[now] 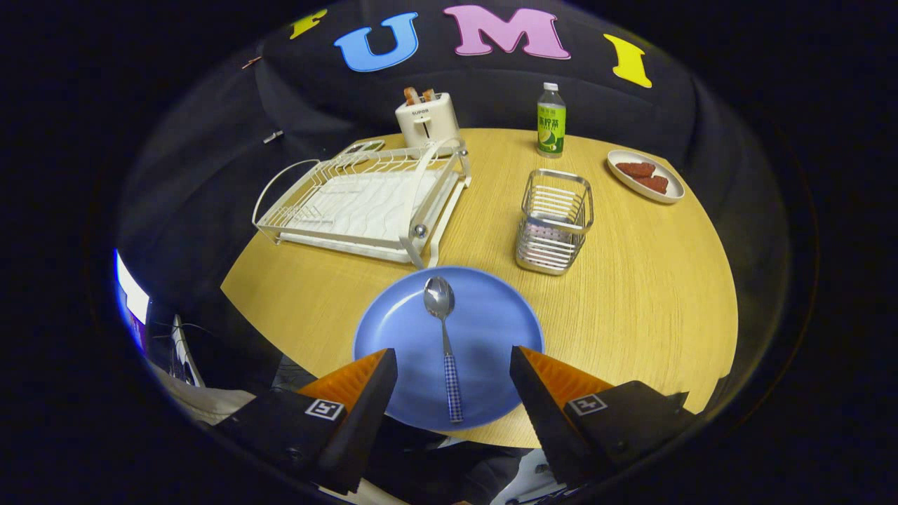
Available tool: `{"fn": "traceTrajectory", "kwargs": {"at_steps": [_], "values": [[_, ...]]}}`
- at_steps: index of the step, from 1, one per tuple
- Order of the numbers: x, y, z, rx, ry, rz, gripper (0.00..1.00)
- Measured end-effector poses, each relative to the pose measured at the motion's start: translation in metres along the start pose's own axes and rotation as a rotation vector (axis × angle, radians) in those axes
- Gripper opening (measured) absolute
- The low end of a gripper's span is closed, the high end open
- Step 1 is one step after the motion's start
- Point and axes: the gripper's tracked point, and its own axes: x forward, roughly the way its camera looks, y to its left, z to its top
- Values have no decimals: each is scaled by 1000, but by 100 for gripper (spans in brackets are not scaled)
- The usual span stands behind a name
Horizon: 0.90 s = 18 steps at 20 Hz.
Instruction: Take the plate from the dish rack, then take the spoon from the basket and place it into the plate.
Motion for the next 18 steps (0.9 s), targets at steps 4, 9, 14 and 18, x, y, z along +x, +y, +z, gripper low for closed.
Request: {"fn": "traceTrajectory", "kwargs": {"at_steps": [4, 9, 14, 18], "values": [[-27, -4, 65, -60, -140, -43, 99], [-84, -8, 158, -88, -333, -80, 99], [-139, -15, 226, -116, -495, -110, 99], [-177, -28, 259, -175, -594, -150, 98]]}}
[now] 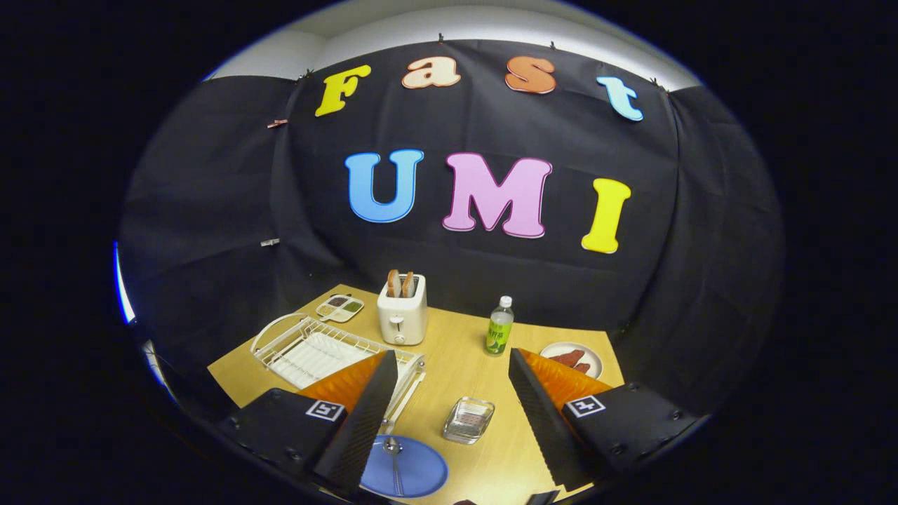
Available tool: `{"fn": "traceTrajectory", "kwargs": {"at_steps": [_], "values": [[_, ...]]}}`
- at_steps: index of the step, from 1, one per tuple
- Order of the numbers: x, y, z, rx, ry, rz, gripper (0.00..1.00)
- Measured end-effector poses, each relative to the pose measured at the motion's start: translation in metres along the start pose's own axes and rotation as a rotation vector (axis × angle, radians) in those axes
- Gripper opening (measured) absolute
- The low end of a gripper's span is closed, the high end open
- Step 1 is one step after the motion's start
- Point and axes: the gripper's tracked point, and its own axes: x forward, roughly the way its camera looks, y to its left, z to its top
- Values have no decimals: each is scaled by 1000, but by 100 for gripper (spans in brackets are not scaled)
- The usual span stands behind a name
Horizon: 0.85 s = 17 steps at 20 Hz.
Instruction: Take the plate from the dish rack, then take the spoon from the basket and place it into the plate.
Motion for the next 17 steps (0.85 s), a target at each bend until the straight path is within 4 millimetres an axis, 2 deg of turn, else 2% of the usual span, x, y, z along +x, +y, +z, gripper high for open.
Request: {"fn": "traceTrajectory", "kwargs": {"at_steps": [5, 9, 13, 17], "values": [[-12, -13, 37, -25, -65, 21, 97], [-16, -35, 60, -58, -121, 4, 98], [-15, -52, 70, -75, -146, -24, 98], [-10, -63, 70, -87, -156, -8, 98]]}}
